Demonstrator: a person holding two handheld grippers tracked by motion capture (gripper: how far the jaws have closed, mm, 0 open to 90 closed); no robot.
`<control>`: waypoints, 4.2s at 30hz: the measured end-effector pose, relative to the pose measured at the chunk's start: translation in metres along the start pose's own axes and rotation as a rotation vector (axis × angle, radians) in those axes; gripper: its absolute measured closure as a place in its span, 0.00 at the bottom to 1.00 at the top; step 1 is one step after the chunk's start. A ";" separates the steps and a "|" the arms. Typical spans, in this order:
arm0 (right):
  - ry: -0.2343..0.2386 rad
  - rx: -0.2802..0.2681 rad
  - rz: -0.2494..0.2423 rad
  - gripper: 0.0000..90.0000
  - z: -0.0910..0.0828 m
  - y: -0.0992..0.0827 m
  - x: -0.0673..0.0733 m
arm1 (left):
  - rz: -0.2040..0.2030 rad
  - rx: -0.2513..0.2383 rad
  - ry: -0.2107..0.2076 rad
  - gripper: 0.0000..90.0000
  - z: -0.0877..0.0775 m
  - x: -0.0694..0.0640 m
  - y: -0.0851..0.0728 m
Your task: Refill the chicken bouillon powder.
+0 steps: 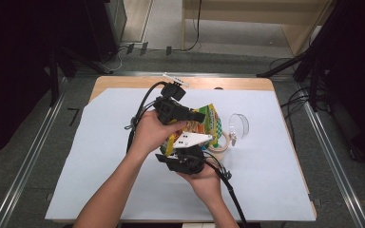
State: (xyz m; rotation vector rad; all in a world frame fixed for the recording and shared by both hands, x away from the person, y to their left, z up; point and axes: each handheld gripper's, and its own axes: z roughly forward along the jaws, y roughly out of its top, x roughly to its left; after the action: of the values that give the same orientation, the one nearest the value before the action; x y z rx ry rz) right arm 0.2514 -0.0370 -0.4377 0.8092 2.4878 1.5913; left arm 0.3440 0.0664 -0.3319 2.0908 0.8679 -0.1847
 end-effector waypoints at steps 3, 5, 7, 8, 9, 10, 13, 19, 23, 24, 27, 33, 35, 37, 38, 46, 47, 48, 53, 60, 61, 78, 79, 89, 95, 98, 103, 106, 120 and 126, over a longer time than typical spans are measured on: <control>0.011 -0.025 0.039 0.80 -0.001 -0.004 -0.003 | 0.018 0.003 0.001 0.87 0.001 -0.003 0.000; 0.012 -0.029 0.047 0.80 -0.001 -0.005 -0.004 | 0.019 0.000 0.001 0.87 0.001 -0.004 0.000; 0.005 -0.029 0.044 0.80 -0.002 -0.005 -0.003 | 0.021 0.000 0.005 0.88 0.001 -0.005 -0.001; 0.004 -0.029 0.042 0.80 -0.002 -0.006 -0.003 | 0.024 0.001 0.010 0.88 0.001 -0.006 -0.001; 0.001 -0.029 0.042 0.80 -0.002 -0.006 -0.003 | 0.024 0.001 0.010 0.88 0.001 -0.006 -0.001; 0.001 -0.029 0.042 0.80 -0.002 -0.006 -0.003 | 0.028 -0.003 0.013 0.88 0.001 -0.006 -0.001; -0.004 -0.035 0.050 0.80 -0.001 -0.007 -0.005 | 0.046 -0.003 0.025 0.89 0.001 -0.008 -0.002; -0.016 -0.043 0.067 0.80 0.000 -0.008 -0.006 | 0.048 -0.008 0.036 0.90 -0.001 -0.007 -0.002; -0.023 -0.050 0.080 0.80 0.000 -0.009 -0.007 | 0.047 -0.016 0.037 0.91 -0.003 -0.007 -0.002; -0.025 -0.052 0.083 0.80 -0.001 -0.009 -0.008 | 0.047 -0.018 0.037 0.91 -0.003 -0.007 -0.002; -0.022 -0.055 0.096 0.80 -0.001 -0.009 -0.009 | 0.048 -0.019 0.042 0.91 -0.003 -0.006 -0.002; -0.029 -0.057 0.091 0.79 -0.002 -0.008 -0.009 | 0.066 -0.018 0.058 0.91 -0.001 -0.010 -0.001; -0.039 -0.051 0.076 0.78 -0.001 -0.006 -0.007 | 0.066 -0.010 0.065 0.91 0.000 -0.009 -0.001; -0.047 -0.051 0.061 0.78 -0.002 -0.005 -0.005 | 0.055 -0.013 0.061 0.91 0.000 -0.008 0.000; -0.050 -0.056 0.056 0.78 -0.002 -0.005 -0.004 | 0.055 -0.012 0.059 0.91 0.000 -0.007 0.001; -0.049 -0.061 0.056 0.77 0.001 0.000 -0.004 | 0.058 -0.014 0.054 0.90 -0.003 -0.005 0.002; -0.053 -0.063 0.059 0.77 0.002 0.000 -0.004 | 0.058 -0.008 0.055 0.90 -0.002 -0.005 0.003; -0.056 -0.066 0.067 0.77 0.003 -0.001 -0.004 | 0.058 -0.004 0.053 0.90 -0.002 -0.005 0.003; -0.061 -0.080 0.091 0.77 0.005 -0.001 -0.002 | 0.044 0.003 0.027 0.90 -0.001 -0.003 0.004; -0.054 -0.081 0.113 0.77 0.004 0.001 -0.002 | 0.028 0.013 0.014 0.90 0.000 0.002 0.007; -0.055 -0.078 0.116 0.77 0.004 0.001 -0.002 | 0.029 0.013 0.011 0.90 0.000 0.003 0.007; -0.066 -0.068 0.145 0.77 0.003 0.005 -0.003 | -0.015 0.012 -0.007 0.89 0.003 0.011 0.011; -0.069 -0.068 0.143 0.77 0.004 0.006 -0.002 | -0.014 0.013 -0.006 0.89 0.002 0.011 0.011; -0.076 -0.077 0.143 0.77 0.006 0.007 -0.003 | 0.006 0.002 0.018 0.89 0.000 0.008 0.011; -0.077 -0.081 0.141 0.76 0.007 0.007 -0.002 | 0.006 -0.001 0.019 0.89 -0.001 0.007 0.011; -0.079 -0.077 0.137 0.76 0.006 0.007 -0.002 | 0.010 0.002 0.017 0.89 0.000 0.007 0.011; -0.079 -0.081 0.139 0.76 0.007 0.006 -0.003 | 0.009 -0.002 0.019 0.89 0.000 0.008 0.011; -0.078 -0.083 0.140 0.76 0.007 0.007 -0.003 | 0.011 -0.004 0.020 0.89 -0.001 0.008 0.011; -0.074 -0.084 0.136 0.76 0.008 0.008 -0.002 | 0.006 -0.009 0.021 0.89 -0.004 0.008 0.011; -0.073 -0.085 0.129 0.76 0.009 0.011 0.000 | 0.006 -0.015 0.022 0.89 -0.007 0.009 0.011</control>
State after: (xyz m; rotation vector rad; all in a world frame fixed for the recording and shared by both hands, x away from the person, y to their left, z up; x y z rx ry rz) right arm 0.2590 -0.0266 -0.4322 1.0154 2.3436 1.6624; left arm 0.3565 0.0717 -0.3236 2.0845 0.8735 -0.1521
